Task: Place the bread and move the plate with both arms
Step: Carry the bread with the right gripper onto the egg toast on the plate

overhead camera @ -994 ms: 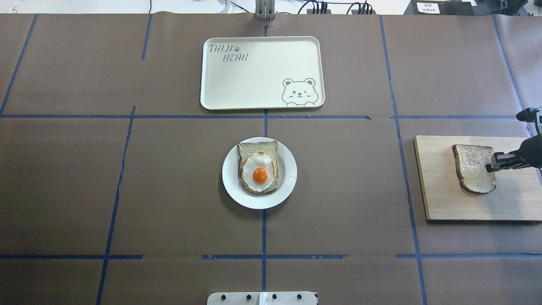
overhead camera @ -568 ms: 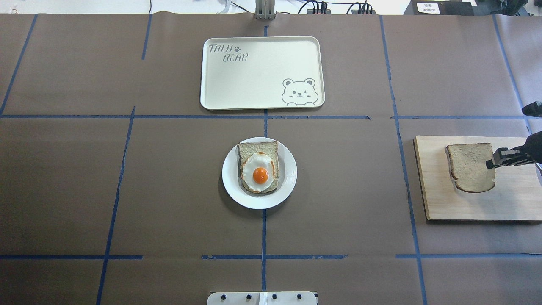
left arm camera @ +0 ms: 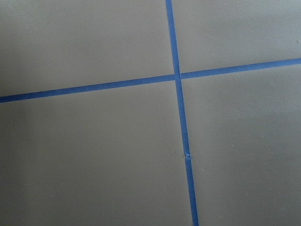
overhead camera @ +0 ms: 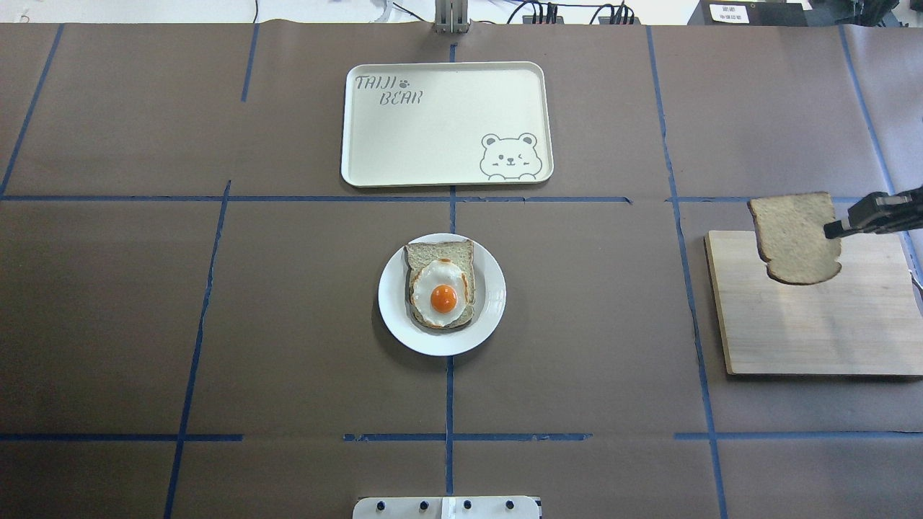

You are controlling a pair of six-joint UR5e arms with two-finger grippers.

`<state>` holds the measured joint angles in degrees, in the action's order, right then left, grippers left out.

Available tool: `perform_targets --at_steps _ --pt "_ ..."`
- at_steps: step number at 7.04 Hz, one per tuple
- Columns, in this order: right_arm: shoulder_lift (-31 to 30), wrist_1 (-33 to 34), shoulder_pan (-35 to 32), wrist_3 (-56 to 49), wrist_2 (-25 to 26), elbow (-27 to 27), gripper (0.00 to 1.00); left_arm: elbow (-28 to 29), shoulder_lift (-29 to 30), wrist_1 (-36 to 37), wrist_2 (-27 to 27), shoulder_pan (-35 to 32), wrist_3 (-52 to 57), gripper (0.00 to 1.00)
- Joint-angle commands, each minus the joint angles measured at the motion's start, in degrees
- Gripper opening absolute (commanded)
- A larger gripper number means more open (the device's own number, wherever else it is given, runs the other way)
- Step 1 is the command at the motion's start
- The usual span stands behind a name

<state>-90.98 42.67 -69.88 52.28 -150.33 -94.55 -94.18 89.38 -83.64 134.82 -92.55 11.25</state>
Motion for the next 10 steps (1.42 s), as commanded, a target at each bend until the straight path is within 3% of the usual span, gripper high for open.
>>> perform_targets --at_steps 1,2,3,5,6,7,10 --pt "11.04 -0.39 2.36 12.35 -0.67 -0.28 0.0 0.05 0.09 0.06 0.09 0.0 -0.26 1.0" --pt "18.05 -0.48 6.99 23.37 3.34 -0.46 0.0 -0.21 0.09 0.06 0.09 0.0 -1.66 1.0" --pt "24.04 -0.57 14.35 34.18 12.86 -0.98 0.0 -0.12 0.09 0.06 0.09 0.0 -1.67 1.0" --pt "25.32 -0.57 28.6 37.88 30.45 -4.49 0.0 -0.12 0.35 0.06 0.09 0.09 -2.19 1.0" --pt "26.37 -0.57 33.36 37.46 35.32 -4.16 0.0 -0.3 0.44 0.06 0.09 0.09 -2.28 1.0" --pt "26.82 -0.57 36.97 37.02 39.02 -3.81 0.0 -0.21 0.35 0.06 0.61 0.09 -2.29 1.0" --pt "26.74 -4.16 42.19 32.45 40.82 1.81 0.0 0.23 0.35 0.06 2.64 0.09 -2.37 1.0"
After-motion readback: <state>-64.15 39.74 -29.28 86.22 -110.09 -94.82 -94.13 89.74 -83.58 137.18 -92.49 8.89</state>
